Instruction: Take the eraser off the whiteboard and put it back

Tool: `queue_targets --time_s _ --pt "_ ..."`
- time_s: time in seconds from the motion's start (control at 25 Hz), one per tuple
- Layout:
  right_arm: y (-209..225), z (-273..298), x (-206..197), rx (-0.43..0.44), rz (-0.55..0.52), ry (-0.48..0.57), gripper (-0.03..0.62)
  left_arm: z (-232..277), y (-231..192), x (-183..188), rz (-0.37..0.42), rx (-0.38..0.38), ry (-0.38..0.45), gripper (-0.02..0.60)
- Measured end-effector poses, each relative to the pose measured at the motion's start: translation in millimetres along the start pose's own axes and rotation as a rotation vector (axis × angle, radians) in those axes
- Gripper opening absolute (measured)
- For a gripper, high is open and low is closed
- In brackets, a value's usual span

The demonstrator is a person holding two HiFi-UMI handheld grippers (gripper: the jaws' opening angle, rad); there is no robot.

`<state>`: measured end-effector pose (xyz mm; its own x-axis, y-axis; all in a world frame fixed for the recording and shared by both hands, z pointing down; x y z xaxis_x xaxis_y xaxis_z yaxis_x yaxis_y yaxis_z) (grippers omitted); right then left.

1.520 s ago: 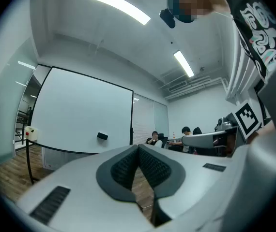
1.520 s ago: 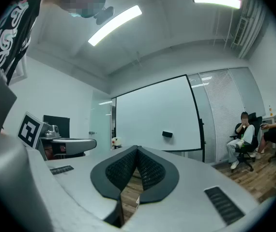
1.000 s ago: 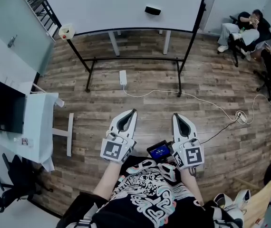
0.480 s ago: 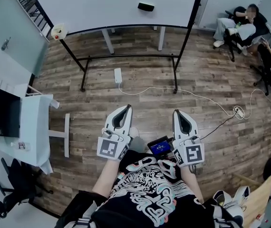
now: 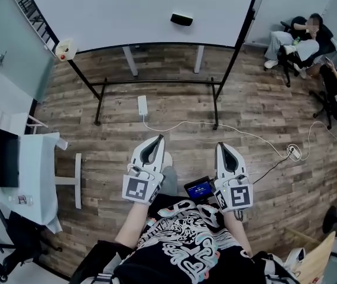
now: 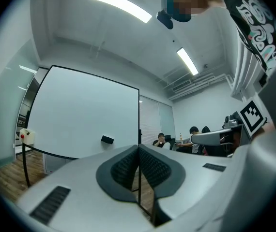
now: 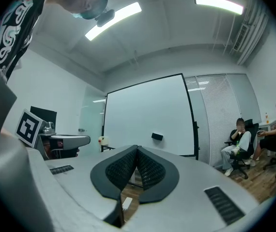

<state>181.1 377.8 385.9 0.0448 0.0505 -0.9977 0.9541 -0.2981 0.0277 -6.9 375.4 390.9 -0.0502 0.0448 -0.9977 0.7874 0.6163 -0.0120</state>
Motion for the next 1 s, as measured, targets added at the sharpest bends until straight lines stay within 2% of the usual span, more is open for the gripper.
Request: queue_targets --time_s 0.12,0.36,0.6,0.84,1.0 --pt "6 44 -6 -0.012 -0.005 -0.006 0.005 33 -29 0 -0.032 -0.023 0.022 0.018" --pt "15 137 -4 -0.038 0.000 -0.015 0.005 98 -98 8 -0.026 -0.060 0.029 0.018" --pt "22 217 -11 -0.062 0.002 -0.038 0.005 155 -163 1 -0.025 -0.088 0.000 0.018" --pt "21 281 -22 -0.077 -0.066 -0.044 0.005 193 -212 -8 -0.048 -0.104 -0.024 0.018" --pt "13 316 -33 -0.067 -0.185 -0.081 0.005 206 -237 -15 -0.060 -0.108 -0.046 0.018"
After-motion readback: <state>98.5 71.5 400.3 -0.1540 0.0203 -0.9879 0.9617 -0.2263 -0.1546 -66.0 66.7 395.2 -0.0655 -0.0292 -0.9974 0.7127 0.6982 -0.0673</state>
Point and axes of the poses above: the fingertips, and each gripper's own axes: z forward along the fingers, y to its right, x out of its top, the point moved 2 cm from there along -z, backward along the fingers, and after that the axes turned 12 degrees about -x, right-handed, at the moved point
